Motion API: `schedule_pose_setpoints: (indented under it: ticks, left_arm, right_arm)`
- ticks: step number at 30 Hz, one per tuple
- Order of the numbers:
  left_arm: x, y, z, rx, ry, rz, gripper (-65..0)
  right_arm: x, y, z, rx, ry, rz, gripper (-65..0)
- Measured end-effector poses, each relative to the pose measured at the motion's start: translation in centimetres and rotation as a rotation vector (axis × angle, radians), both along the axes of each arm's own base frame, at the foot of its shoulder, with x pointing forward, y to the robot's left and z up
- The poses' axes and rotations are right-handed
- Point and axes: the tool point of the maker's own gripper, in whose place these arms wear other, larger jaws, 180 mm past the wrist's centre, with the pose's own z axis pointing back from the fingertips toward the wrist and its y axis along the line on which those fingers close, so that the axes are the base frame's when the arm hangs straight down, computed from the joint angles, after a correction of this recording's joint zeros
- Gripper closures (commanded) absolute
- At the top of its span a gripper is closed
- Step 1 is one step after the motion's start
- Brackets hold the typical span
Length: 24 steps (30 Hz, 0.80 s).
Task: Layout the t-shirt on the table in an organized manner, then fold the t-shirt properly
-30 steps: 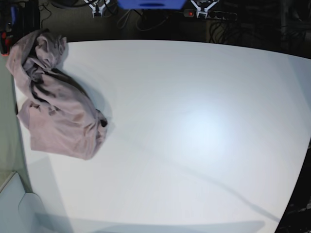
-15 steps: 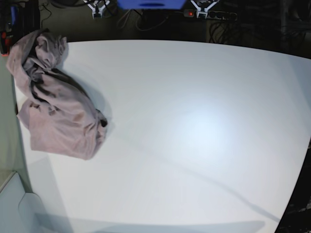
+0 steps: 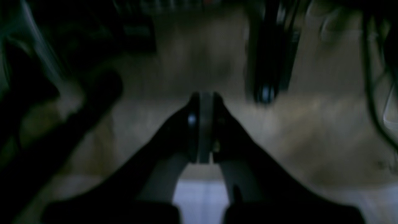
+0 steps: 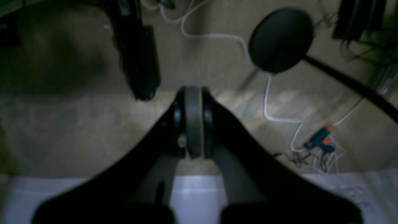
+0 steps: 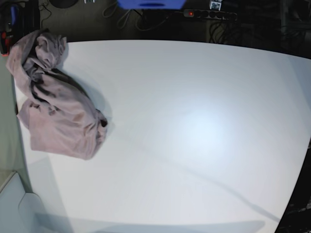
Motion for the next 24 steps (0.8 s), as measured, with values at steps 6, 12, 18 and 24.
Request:
schedule_pose_setpoints:
  ticks: [6,12,18,24]
  left_arm:
    - [1.5,-0.6,5.2,-0.024,-0.145,-0.042,0.0]
    - [5.8,-2.0,11.7,-0.065,-0.348,-0.089,0.0]
    - [7.0,-3.3,17.8,-0.097,-0.452,-0.110,0.0]
    - [10.0,-4.3,23.6,-0.164,-0.597,-0.085,0.0]
  right_arm:
    - [1.9,-0.4,4.9,-0.009,-0.160,0.043,0.0]
    - [4.0,-1.9,11.7,-0.052,-0.308,0.053,0.0]
    - [6.7,-2.2,17.9,-0.075,-0.442,0.086,0.0]
    - [10.9,-1.6,24.4,-0.081,-0.613,0.133,0.0]
